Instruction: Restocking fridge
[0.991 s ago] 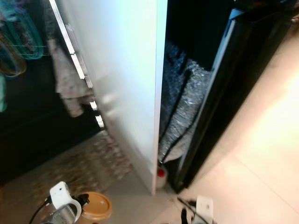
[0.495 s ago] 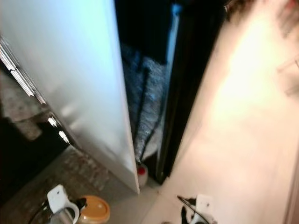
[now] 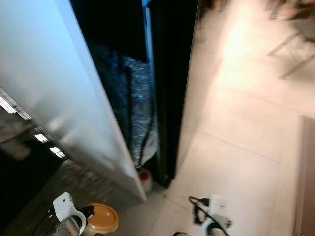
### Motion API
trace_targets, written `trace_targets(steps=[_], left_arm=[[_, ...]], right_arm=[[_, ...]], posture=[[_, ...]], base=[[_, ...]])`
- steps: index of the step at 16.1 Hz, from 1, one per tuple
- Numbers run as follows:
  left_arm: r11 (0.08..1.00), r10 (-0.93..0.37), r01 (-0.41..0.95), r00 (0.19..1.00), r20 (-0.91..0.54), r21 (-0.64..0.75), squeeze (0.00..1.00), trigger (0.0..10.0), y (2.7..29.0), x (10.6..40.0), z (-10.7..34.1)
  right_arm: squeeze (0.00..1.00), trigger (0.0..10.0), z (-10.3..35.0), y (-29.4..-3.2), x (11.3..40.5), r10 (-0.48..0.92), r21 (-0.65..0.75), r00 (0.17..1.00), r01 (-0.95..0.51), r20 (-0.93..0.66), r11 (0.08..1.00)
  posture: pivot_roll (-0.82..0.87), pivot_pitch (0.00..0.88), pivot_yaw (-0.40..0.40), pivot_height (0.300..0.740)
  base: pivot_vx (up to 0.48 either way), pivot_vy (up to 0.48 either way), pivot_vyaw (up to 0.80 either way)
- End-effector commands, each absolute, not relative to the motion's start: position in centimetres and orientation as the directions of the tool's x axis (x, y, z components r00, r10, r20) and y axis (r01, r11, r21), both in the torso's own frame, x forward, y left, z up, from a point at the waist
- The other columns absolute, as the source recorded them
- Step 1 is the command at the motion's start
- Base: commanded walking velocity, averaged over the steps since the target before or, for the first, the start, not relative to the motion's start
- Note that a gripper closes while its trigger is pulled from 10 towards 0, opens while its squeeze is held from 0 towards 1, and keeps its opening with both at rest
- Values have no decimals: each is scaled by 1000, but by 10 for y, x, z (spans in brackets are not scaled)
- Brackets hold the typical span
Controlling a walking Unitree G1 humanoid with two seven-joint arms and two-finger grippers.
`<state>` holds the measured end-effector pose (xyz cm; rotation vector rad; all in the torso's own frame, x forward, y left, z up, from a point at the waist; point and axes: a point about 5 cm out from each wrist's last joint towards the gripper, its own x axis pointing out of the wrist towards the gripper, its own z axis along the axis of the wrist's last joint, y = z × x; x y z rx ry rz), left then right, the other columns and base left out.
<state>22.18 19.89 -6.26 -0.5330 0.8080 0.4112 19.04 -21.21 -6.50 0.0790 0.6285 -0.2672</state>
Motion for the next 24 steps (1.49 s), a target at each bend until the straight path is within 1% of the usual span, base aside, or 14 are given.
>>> trace_targets(steps=[1,3,4,6,7,8,10,13,14,15,17,18,23,24], left_arm=[[806,151,-533,605,-782,-257,0,10000,201,216,-66],[808,152,-532,604,-782,-254,0,10000,202,216,-66],[809,152,-531,604,-783,-252,0,10000,203,215,-66],[812,150,-527,605,-782,-252,0,10000,203,216,-66],[812,149,-525,606,-781,-253,0,10000,203,217,-65],[815,147,-522,609,-780,-253,0,10000,202,217,-65],[817,146,-520,608,-781,-251,0,10000,202,217,-65],[817,144,-518,607,-781,-252,0,10000,202,216,-66],[819,143,-517,607,-782,-251,0,10000,202,216,-66],[818,143,-517,606,-782,-251,0,10000,202,215,-66],[818,142,-517,606,-783,-252,0,10000,202,215,-66],[817,140,-518,605,-784,-254,0,10000,202,214,-67],[817,136,-518,600,-788,-253,0,10000,202,211,-69],[817,134,-517,599,-790,-253,0,10000,201,211,-69]], right_arm=[[0,10000,-55,-225,195,-278,-30,816,306,-506,952],[0,10000,-30,-231,202,-277,-104,910,257,-308,961],[0,10000,-16,-232,204,-262,-122,940,240,-219,963],[0,10000,17,-221,210,-173,-148,982,161,-73,976],[0,10000,26,-216,214,-149,-129,988,143,-40,981],[0,10000,39,-204,220,-74,-87,997,73,-18,994],[0,10000,42,-185,220,75,-26,995,-77,-68,997],[0,10000,48,-180,232,141,38,987,-138,-84,990],[239,10000,61,-181,246,136,36,989,-135,-57,990],[1000,10000,70,-181,255,130,66,991,-128,-22,990],[1000,10000,83,-174,269,189,58,982,-189,6,980],[1000,10000,90,-167,274,273,90,962,-273,18,958],[1000,10000,106,-166,290,329,65,943,-331,42,941],[1000,10000,111,-165,294,347,34,936,-349,53,937]], posture=[[-142,144,77,740],[-149,144,80,740],[-154,145,82,740],[-162,141,81,740],[-160,140,82,740],[-161,135,80,740],[-165,134,79,740],[-160,134,82,740],[-163,134,83,740],[-163,134,83,740],[-157,133,81,740],[-153,132,79,740],[-156,139,77,740],[-156,139,77,740]], base=[[0,0,0],[0,0,0],[0,0,0],[0,0,0],[0,0,0],[0,0,0],[0,0,0],[0,0,0],[0,0,0],[0,0,0],[0,0,0],[0,0,0],[0,0,0],[0,0,0]])
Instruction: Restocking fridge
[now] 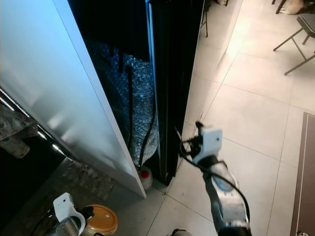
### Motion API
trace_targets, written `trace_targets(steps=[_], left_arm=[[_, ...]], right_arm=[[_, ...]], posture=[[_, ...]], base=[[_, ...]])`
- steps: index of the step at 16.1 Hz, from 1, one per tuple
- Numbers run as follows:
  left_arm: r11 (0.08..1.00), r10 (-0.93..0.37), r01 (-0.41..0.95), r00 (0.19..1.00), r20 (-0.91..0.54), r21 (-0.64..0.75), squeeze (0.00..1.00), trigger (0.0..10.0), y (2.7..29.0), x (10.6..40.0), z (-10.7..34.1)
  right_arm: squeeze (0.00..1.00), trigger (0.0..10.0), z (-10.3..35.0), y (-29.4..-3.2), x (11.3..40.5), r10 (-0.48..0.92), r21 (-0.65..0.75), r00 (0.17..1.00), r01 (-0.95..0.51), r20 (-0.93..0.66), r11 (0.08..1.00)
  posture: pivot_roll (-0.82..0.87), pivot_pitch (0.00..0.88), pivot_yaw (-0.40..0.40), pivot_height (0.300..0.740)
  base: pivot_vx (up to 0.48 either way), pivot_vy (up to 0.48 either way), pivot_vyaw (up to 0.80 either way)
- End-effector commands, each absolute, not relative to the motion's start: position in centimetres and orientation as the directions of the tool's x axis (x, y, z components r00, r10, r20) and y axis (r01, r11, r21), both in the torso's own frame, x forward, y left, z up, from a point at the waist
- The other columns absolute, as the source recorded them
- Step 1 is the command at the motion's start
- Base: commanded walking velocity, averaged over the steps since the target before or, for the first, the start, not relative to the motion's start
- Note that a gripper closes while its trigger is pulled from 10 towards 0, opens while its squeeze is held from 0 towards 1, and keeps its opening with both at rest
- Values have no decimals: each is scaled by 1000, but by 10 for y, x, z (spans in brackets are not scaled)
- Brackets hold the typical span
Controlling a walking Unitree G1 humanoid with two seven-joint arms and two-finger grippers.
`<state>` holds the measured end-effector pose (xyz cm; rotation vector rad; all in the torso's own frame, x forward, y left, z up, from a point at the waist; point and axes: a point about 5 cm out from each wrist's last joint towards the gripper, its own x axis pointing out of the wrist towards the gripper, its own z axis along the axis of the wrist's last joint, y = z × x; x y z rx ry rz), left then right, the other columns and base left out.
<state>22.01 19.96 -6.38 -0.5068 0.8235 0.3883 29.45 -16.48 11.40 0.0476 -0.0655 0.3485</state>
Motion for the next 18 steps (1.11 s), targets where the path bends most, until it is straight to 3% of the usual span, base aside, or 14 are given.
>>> trace_targets(steps=[1,6,10,18], left_arm=[[819,131,-515,598,-791,-254,0,10000,201,210,-69],[819,126,-512,598,-791,-257,0,10000,199,210,-70],[819,124,-511,601,-789,-260,0,10000,199,211,-70],[817,121,-510,609,-784,-270,0,10000,196,213,-69]], right_arm=[[0,10000,116,-160,297,398,26,915,-400,60,916],[0,10000,133,-145,304,538,38,838,-543,92,839],[0,10000,145,-146,324,488,-14,866,-490,110,872],[0,10000,163,-129,340,553,-55,818,-552,158,832]], posture=[[-159,141,76,740],[-158,142,72,740],[-157,144,70,740],[-155,146,63,740]], base=[[0,0,0],[0,0,0],[0,0,0],[0,0,0]])
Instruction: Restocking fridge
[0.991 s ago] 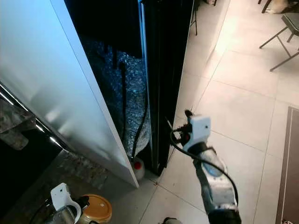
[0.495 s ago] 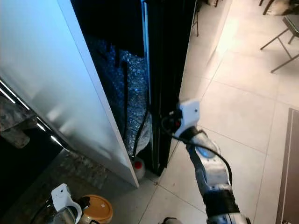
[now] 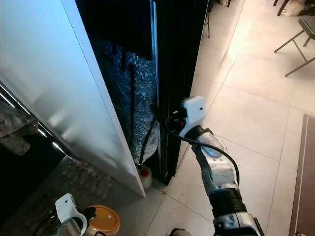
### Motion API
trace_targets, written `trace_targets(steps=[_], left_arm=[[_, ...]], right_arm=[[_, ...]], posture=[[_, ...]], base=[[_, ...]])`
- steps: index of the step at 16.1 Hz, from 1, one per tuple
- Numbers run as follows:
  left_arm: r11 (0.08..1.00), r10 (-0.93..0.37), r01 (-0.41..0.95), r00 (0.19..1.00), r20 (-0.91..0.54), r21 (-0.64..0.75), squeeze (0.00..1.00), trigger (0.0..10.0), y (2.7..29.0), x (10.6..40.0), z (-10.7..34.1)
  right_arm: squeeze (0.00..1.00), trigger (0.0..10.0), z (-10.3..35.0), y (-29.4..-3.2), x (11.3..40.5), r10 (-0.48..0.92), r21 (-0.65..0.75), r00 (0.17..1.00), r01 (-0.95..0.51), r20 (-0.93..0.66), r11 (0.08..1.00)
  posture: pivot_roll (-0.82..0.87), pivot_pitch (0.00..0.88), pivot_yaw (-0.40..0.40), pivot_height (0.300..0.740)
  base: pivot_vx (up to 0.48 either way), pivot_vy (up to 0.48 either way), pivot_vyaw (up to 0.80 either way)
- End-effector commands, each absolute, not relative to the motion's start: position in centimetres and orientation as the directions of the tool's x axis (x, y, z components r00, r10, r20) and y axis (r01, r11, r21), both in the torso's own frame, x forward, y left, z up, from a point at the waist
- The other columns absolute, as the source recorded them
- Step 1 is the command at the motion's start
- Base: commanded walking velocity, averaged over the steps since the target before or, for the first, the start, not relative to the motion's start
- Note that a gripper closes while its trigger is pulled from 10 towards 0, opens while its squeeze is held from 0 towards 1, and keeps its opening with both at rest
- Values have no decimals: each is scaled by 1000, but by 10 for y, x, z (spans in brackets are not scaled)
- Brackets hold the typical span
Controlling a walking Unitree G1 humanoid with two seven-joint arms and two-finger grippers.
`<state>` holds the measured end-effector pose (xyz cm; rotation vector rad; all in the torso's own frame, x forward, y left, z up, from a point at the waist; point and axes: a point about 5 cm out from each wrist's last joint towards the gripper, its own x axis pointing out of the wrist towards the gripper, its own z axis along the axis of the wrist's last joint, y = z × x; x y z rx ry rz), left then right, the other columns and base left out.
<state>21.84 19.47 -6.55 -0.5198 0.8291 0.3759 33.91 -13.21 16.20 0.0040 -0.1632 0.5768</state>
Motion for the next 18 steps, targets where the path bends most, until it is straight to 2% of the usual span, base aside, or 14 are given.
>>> trace_targets(steps=[1,5,9,12,15,17,18], left_arm=[[817,120,-509,609,-784,-270,0,10000,196,213,-69],[819,118,-506,611,-783,-272,0,10000,196,213,-69],[818,115,-504,617,-779,-278,0,10000,195,214,-68],[817,112,-503,618,-778,-282,0,10000,194,214,-68],[817,111,-504,616,-780,-281,0,10000,194,214,-68],[819,113,-503,612,-783,-275,0,10000,195,212,-69],[820,113,-503,611,-783,-274,0,10000,195,211,-70]], right_arm=[[0,10000,165,-131,342,535,-71,829,-531,163,844],[0,10000,181,-140,352,417,-58,876,-416,243,908],[0,10000,179,-139,354,416,-59,876,-414,243,908],[0,10000,180,-145,354,363,-60,896,-360,256,931],[0,10000,182,-168,345,213,-49,931,-208,297,977],[0,10000,182,-188,327,89,-45,940,-79,330,996],[0,10000,182,-189,325,81,-47,940,-70,331,996]], posture=[[-154,148,64,740],[-156,147,62,740],[-153,146,59,740],[-154,147,59,740],[-162,150,57,740],[-162,148,56,740],[-165,148,57,740]], base=[[0,0,0],[0,0,0],[0,0,0],[0,0,0],[0,0,0],[0,0,0],[0,0,0]])
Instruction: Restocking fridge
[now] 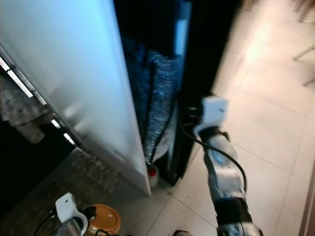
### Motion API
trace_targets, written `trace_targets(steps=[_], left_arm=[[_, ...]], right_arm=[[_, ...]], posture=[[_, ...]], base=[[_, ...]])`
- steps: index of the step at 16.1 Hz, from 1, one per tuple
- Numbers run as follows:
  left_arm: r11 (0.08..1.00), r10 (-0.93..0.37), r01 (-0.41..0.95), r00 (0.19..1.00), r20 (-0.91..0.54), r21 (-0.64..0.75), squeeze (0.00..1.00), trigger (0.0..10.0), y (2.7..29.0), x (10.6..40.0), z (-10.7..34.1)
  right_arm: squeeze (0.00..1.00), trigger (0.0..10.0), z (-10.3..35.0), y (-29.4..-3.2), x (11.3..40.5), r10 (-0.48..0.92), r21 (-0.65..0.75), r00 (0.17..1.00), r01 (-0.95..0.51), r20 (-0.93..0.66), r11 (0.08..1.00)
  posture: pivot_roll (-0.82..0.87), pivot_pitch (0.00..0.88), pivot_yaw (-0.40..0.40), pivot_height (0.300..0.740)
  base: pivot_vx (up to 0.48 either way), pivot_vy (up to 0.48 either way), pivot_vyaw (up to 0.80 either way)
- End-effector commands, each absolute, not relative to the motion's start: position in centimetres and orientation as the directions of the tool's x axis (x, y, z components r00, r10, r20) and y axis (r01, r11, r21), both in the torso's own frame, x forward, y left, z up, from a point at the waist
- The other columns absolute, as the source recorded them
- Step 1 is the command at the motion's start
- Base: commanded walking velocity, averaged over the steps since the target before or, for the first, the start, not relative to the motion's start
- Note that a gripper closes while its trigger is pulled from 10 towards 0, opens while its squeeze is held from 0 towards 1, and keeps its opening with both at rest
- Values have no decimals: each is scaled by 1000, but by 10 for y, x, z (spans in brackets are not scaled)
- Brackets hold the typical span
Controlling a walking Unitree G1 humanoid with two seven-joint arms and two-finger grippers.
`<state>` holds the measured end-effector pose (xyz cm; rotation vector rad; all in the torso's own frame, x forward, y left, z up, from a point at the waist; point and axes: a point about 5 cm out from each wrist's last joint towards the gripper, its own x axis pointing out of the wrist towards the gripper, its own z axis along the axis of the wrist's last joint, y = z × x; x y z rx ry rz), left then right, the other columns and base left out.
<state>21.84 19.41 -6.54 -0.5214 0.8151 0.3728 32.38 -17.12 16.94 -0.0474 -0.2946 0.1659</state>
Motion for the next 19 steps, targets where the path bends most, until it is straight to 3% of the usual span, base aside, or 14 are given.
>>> trace_targets(steps=[1,6,9,12,16,19], left_arm=[[821,114,-504,608,-786,-270,0,10000,196,210,-70],[826,110,-496,606,-788,-267,0,10000,195,209,-71],[828,110,-494,606,-788,-265,0,10000,196,209,-71],[830,107,-490,606,-788,-265,0,10000,195,209,-71],[831,104,-489,605,-790,-265,0,10000,194,209,-71],[829,107,-492,605,-789,-265,0,10000,194,209,-71]], right_arm=[[0,10000,182,-200,309,22,-68,940,1,341,998],[0,10000,191,-236,271,-244,-94,885,304,397,948],[0,10000,194,-265,246,-438,-97,800,515,410,852],[0,10000,152,-278,223,-602,-62,765,628,228,775],[0,10000,92,-259,227,-486,36,873,487,-41,872],[0,10000,15,-250,226,-350,20,863,383,-366,924]], posture=[[-171,151,57,740],[-179,151,63,740],[-188,149,64,740],[-184,144,63,740],[-187,137,64,740],[-178,125,64,740]], base=[[0,0,0],[0,0,0],[0,0,0],[0,0,0],[0,0,0],[0,0,0]])
